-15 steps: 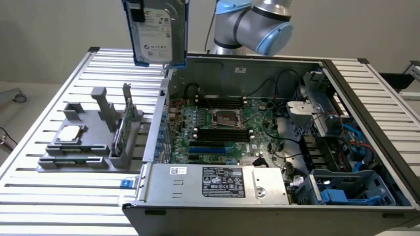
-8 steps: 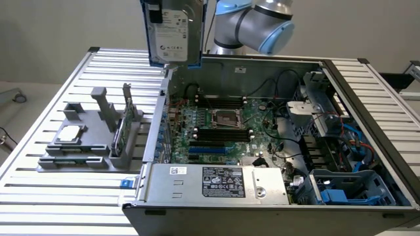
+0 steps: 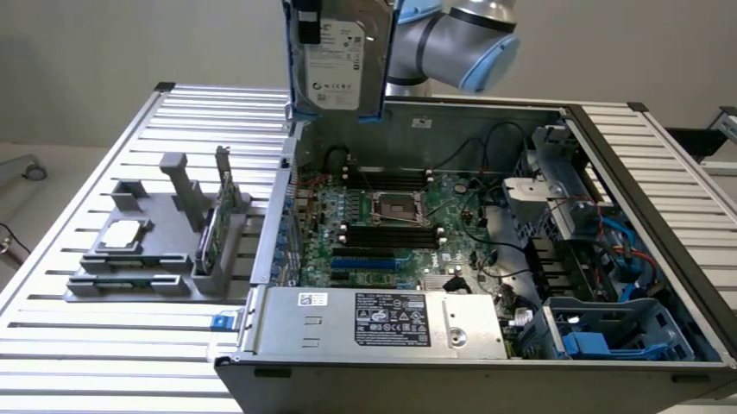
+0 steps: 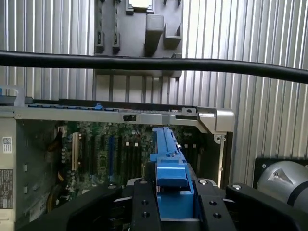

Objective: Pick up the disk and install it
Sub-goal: 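Pick up the disk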

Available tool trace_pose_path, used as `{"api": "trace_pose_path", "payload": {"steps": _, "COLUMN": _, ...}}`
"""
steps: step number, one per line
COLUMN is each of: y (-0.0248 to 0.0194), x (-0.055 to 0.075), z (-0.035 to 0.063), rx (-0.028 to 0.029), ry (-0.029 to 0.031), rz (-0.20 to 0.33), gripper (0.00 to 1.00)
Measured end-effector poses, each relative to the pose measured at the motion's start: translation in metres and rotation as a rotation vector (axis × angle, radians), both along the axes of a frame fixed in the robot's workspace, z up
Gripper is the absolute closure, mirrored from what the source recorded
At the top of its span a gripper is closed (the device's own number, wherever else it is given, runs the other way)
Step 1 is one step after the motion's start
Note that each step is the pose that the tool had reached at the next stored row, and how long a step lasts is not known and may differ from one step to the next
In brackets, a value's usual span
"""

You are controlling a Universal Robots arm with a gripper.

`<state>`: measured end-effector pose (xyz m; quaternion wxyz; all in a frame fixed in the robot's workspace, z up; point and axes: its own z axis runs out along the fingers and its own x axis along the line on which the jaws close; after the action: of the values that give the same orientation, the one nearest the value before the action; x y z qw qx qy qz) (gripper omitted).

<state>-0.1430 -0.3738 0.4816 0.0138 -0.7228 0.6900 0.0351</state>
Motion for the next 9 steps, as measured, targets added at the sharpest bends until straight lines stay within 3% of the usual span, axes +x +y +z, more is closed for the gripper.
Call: {"api": "trace_pose_path", "payload": {"steps": 9, "y": -0.0286, "x": 0.015, "z": -0.0002, "rx": 0.0, "ry": -0.0001, "rz": 0.0, "gripper": 0.67}}
